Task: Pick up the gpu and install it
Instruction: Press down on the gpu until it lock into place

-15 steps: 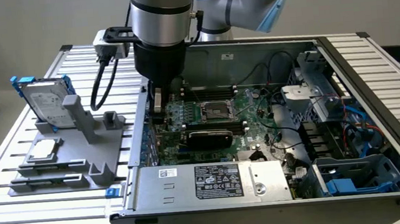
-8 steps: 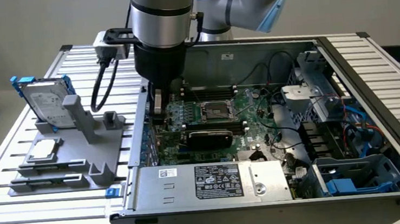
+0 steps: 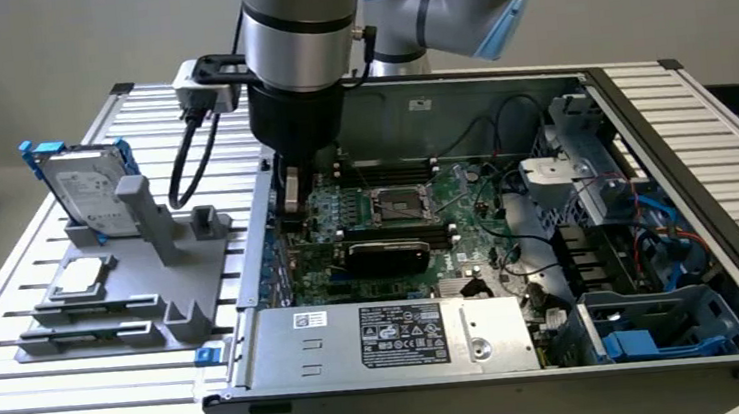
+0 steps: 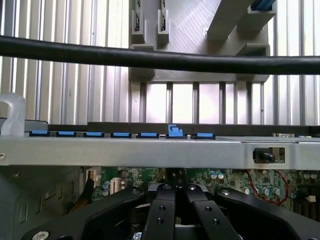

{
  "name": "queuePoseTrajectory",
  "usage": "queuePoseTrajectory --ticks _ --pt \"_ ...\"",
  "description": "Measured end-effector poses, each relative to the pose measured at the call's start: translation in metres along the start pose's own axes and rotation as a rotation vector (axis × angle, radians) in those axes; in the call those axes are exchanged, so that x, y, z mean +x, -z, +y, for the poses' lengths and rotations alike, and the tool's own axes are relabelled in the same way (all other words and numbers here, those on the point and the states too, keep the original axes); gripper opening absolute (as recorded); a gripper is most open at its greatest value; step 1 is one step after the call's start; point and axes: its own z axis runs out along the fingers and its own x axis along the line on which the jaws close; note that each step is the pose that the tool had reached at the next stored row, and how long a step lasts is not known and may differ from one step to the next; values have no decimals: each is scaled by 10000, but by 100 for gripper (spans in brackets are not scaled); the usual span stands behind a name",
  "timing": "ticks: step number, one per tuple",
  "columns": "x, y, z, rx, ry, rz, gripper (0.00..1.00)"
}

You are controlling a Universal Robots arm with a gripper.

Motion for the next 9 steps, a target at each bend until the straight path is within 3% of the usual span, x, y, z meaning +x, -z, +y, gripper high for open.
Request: queuePoseTrajectory --ticks 9 --pt "0 -1 0 -124 2 0 11"
